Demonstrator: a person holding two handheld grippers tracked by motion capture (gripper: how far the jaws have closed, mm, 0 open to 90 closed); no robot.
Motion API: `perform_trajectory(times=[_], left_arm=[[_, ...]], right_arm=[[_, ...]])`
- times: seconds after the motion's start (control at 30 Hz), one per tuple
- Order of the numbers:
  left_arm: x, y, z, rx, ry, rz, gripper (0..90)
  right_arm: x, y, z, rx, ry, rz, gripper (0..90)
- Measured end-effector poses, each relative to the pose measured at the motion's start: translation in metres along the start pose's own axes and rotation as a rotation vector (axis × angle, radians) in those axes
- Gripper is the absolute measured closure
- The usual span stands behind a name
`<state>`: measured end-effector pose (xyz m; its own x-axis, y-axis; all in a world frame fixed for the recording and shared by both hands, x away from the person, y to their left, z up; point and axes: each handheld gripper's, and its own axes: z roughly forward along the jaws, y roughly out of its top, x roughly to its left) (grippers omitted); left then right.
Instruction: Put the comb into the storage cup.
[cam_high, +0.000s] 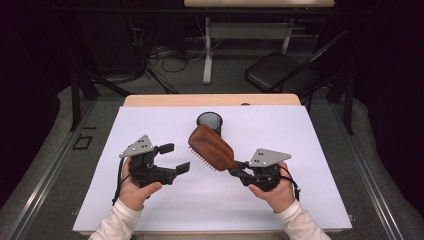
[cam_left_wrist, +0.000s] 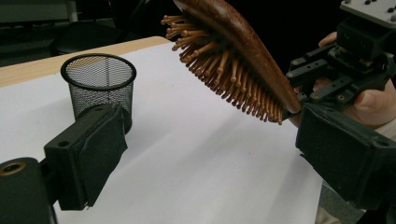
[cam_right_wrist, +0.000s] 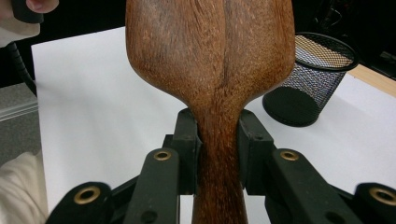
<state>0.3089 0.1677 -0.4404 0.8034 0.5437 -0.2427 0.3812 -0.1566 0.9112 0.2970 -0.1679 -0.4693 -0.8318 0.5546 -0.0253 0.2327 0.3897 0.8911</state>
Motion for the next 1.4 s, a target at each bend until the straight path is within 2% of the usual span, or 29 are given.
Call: perform_trajectory(times=[0.27, 0.37, 0.57, 0.7, 0.83, 1.03, 1.17, 1.4], left_arm=[[0.003, 0.008, 0.007, 0.003, -0.017, -0.036, 8.3], [0.004, 0.010, 0.011, 0.013, -0.025, -0.061, 8.3], [0.006, 0.016, 0.017, 0.026, -0.028, -0.086, 8.3], [0.008, 0.022, 0.020, 0.024, -0.038, -0.114, 8.3], [0.009, 0.029, 0.022, 0.014, -0.061, -0.152, 8.3], [0.011, 0.038, 0.027, 0.026, -0.091, -0.208, 8.3], [0.013, 0.043, 0.031, 0.048, -0.090, -0.245, 8.3], [0.014, 0.053, 0.036, 0.064, -0.071, -0.275, 8.3]], right_arm=[[0.001, -0.001, 0.003, -0.025, -0.038, 0.007, 72.3], [0.001, -0.001, 0.003, -0.037, -0.059, 0.016, 72.3], [0.000, -0.002, 0.002, -0.058, -0.105, 0.028, 72.3], [0.000, -0.004, 0.003, -0.058, -0.141, 0.021, 72.3], [0.000, -0.006, 0.004, -0.058, -0.148, 0.014, 72.3], [0.001, -0.006, 0.006, -0.055, -0.156, 0.008, 72.3], [0.002, -0.007, 0.007, -0.055, -0.162, 0.000, 72.3], [0.003, -0.007, 0.008, -0.055, -0.167, -0.007, 72.3]])
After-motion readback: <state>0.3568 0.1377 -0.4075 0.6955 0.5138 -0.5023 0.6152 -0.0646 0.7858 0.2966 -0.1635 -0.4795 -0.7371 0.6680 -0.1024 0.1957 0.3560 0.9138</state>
